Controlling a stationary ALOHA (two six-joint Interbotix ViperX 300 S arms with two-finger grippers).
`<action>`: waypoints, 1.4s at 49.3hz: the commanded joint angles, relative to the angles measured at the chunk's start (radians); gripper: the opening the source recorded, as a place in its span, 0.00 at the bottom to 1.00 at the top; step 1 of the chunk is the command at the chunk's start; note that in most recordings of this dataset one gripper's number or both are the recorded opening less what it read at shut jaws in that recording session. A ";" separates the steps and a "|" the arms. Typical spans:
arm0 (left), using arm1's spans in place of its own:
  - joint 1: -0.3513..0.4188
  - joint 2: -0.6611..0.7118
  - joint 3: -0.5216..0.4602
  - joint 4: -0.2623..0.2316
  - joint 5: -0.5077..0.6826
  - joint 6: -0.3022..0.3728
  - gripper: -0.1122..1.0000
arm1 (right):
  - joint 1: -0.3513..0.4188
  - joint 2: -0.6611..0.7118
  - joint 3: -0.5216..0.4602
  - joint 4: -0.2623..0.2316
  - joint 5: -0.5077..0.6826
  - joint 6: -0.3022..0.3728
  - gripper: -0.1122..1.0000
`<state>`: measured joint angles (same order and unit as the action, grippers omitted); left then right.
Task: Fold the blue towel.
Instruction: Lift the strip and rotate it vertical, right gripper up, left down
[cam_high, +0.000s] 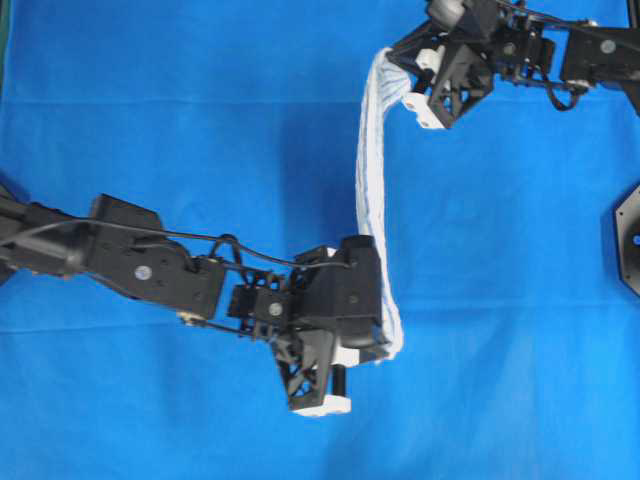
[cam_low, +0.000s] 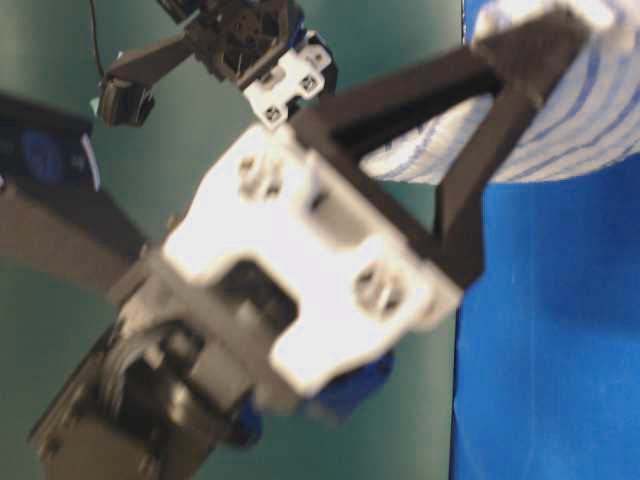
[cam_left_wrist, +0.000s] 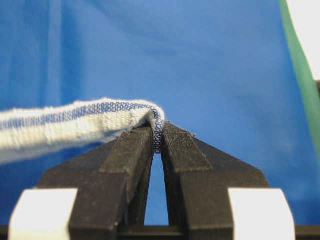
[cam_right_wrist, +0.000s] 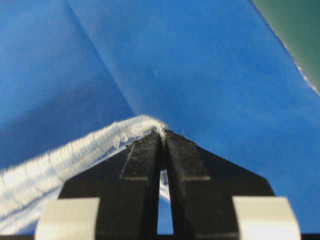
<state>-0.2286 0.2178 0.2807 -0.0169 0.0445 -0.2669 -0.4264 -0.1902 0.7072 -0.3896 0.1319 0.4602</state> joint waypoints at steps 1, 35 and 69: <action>0.017 0.011 -0.057 -0.002 -0.009 0.018 0.13 | -0.006 -0.046 0.012 -0.002 -0.005 0.002 0.13; -0.034 -0.009 0.075 -0.014 -0.063 0.060 0.13 | 0.028 0.164 -0.147 -0.002 -0.005 -0.006 0.13; -0.078 -0.123 0.285 -0.014 -0.100 -0.064 0.13 | 0.055 0.216 -0.218 -0.003 -0.003 -0.008 0.13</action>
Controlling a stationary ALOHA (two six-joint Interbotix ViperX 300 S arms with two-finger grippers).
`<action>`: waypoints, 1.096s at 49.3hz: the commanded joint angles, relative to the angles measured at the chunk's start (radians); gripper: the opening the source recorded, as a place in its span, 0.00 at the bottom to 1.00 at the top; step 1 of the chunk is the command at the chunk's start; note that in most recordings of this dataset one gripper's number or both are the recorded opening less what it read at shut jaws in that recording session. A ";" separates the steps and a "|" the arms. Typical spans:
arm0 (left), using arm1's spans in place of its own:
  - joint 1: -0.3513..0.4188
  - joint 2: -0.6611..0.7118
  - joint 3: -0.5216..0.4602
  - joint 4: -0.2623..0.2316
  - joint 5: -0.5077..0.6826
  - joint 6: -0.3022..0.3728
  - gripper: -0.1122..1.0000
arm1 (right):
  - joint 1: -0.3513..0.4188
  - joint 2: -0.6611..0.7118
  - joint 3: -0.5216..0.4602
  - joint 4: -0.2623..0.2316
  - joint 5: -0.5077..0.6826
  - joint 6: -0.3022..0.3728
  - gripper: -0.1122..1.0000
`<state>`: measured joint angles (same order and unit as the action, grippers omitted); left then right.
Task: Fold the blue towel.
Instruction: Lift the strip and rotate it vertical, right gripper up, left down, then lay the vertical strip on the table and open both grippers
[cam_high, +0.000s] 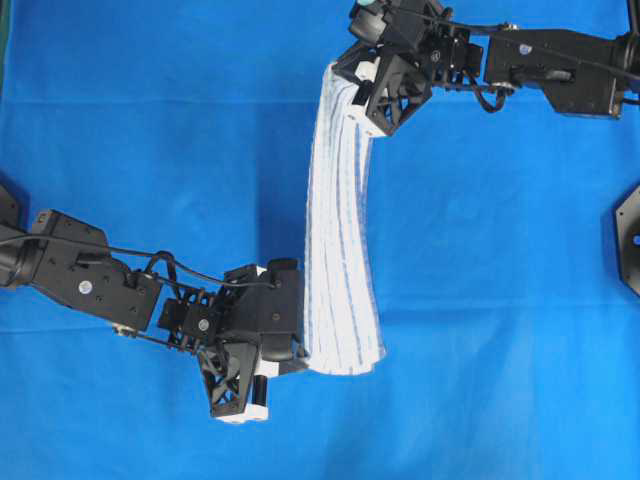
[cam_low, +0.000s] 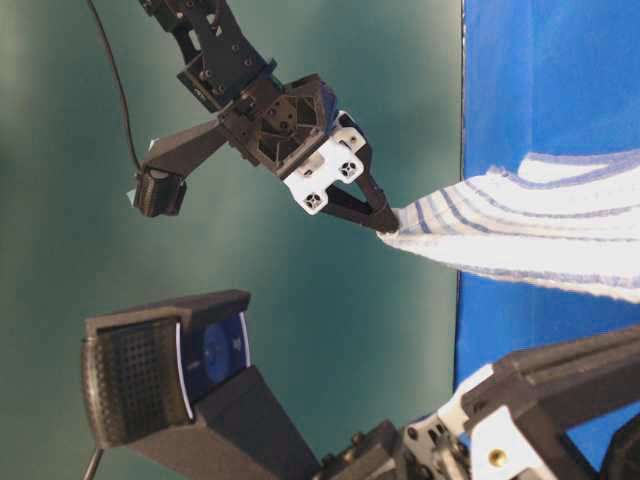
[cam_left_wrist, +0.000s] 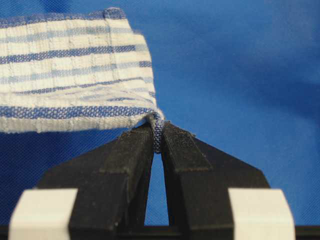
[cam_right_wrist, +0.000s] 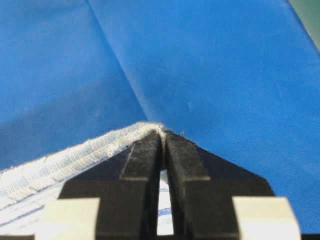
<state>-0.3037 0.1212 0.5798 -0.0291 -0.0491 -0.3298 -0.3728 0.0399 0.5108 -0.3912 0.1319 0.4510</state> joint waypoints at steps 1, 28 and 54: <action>-0.003 -0.025 -0.014 -0.002 -0.006 -0.002 0.13 | 0.002 -0.014 -0.020 -0.002 -0.005 0.002 0.13; 0.006 -0.092 0.029 -0.002 0.067 -0.003 0.81 | 0.003 -0.066 0.012 -0.020 -0.003 0.000 0.63; 0.167 -0.411 0.235 0.005 0.193 0.011 0.83 | 0.029 -0.377 0.290 -0.014 -0.048 0.020 0.61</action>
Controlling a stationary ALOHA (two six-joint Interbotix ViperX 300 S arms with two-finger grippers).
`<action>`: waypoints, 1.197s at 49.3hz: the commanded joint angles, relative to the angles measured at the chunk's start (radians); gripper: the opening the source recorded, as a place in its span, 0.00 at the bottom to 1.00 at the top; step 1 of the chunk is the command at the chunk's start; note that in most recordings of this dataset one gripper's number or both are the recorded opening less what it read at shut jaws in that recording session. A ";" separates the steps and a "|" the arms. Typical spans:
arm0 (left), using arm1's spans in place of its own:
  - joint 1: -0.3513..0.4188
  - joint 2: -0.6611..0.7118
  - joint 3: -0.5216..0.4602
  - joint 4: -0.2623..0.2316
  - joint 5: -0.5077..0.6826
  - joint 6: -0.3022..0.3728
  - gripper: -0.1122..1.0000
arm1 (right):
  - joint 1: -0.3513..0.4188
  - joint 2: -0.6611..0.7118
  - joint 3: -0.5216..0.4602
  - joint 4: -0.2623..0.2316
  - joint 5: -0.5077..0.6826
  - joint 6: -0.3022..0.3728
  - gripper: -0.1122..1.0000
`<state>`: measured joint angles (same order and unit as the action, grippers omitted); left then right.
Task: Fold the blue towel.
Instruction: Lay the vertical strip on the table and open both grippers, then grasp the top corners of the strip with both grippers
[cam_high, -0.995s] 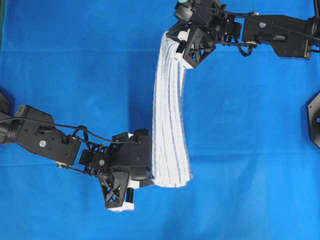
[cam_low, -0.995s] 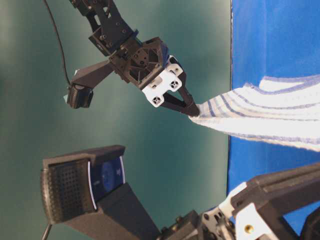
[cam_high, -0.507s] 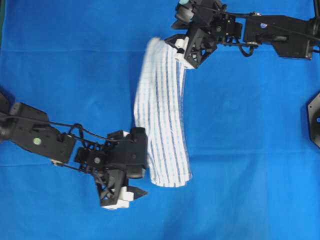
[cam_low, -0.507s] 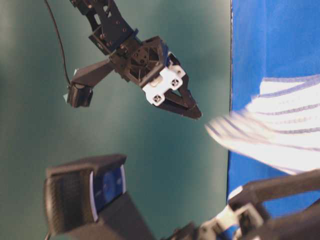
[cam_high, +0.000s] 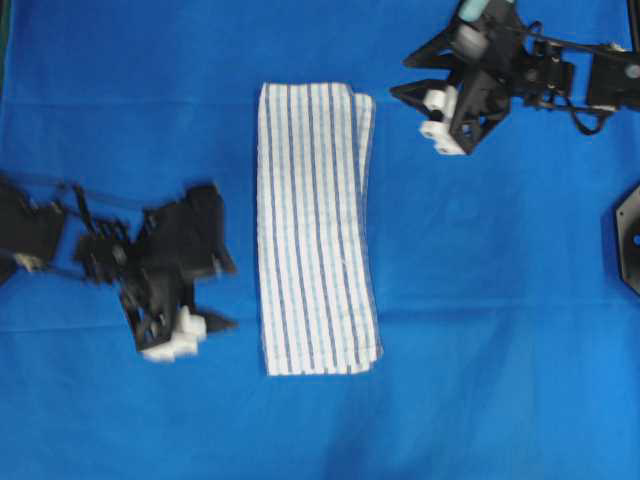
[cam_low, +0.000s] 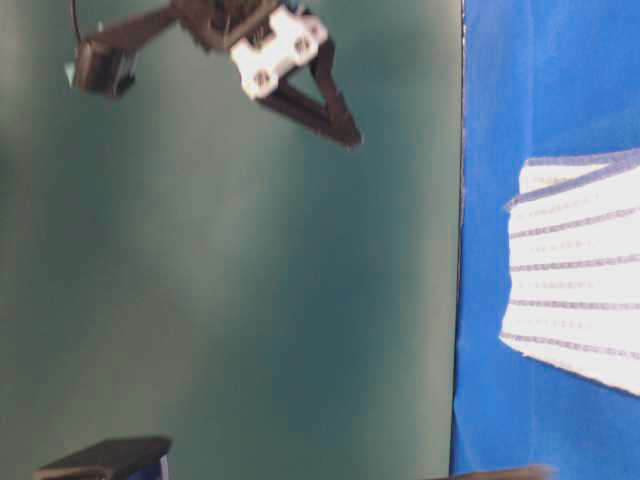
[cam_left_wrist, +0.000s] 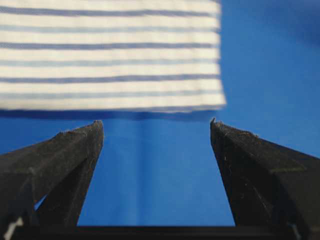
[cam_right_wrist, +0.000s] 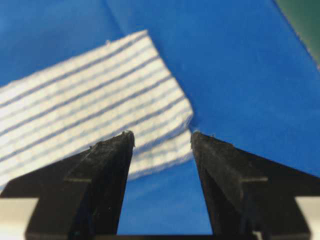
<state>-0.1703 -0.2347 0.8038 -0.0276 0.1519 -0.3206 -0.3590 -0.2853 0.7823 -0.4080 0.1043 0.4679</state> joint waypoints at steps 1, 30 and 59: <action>0.048 -0.066 0.018 0.003 -0.009 0.002 0.83 | 0.020 -0.066 0.026 0.003 -0.021 0.003 0.61; 0.319 -0.028 0.072 0.006 -0.195 0.124 0.83 | -0.029 0.020 0.029 0.003 -0.046 0.000 0.61; 0.584 0.342 -0.064 0.006 -0.390 0.262 0.83 | -0.110 0.451 -0.132 -0.008 -0.209 -0.015 0.61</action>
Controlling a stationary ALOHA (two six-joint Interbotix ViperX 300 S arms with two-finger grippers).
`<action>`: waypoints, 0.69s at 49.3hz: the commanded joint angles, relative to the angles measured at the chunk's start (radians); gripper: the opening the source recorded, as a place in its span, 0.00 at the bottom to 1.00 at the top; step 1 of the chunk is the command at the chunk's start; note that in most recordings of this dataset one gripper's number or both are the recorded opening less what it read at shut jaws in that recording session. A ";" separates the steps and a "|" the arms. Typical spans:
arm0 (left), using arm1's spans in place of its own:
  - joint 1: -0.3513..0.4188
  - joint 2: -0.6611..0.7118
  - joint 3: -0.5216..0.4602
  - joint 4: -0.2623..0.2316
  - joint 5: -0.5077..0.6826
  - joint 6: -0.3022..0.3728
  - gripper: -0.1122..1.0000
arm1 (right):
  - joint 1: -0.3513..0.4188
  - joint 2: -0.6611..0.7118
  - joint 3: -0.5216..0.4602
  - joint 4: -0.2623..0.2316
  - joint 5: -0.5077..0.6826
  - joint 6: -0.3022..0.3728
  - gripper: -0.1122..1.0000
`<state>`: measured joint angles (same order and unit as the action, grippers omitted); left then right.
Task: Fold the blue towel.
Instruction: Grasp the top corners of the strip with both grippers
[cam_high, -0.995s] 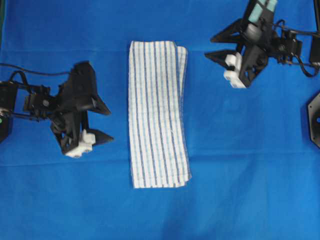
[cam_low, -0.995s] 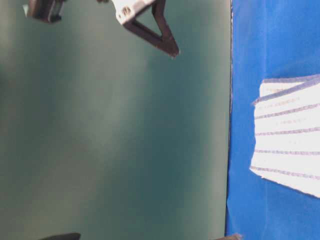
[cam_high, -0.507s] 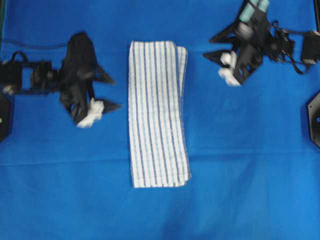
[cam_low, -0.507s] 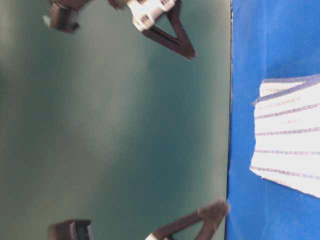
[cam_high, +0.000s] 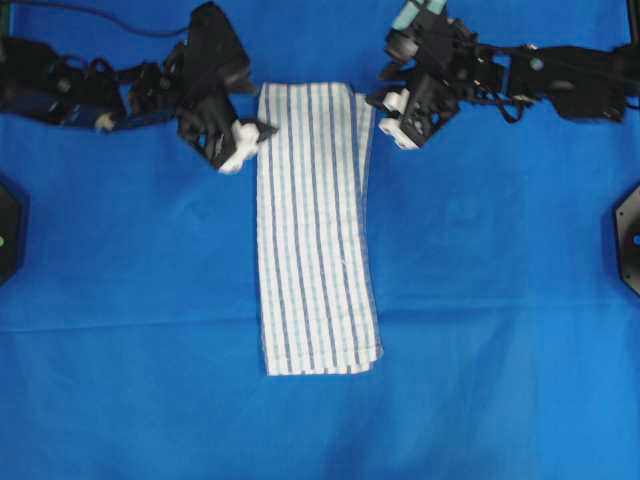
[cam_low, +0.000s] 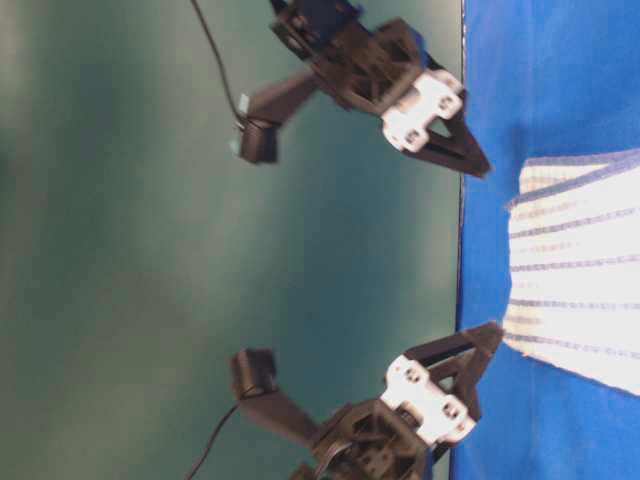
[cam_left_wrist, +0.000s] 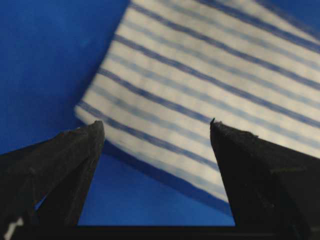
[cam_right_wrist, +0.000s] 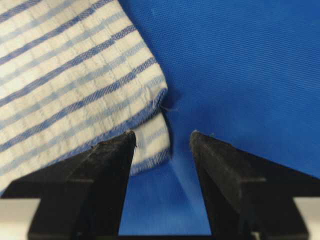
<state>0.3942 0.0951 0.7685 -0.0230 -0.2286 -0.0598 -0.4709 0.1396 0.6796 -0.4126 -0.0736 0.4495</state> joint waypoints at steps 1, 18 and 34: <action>0.025 0.020 -0.034 0.002 -0.009 0.002 0.83 | 0.002 0.038 -0.032 -0.003 -0.038 0.003 0.61; 0.051 0.103 -0.058 0.000 -0.011 0.002 0.80 | 0.002 0.101 -0.054 -0.003 -0.061 0.005 0.61; 0.055 0.114 -0.064 0.000 -0.011 0.002 0.30 | 0.008 0.100 -0.049 -0.003 -0.060 0.005 0.27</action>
<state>0.4479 0.2178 0.7225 -0.0230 -0.2316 -0.0598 -0.4679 0.2562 0.6427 -0.4142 -0.1289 0.4541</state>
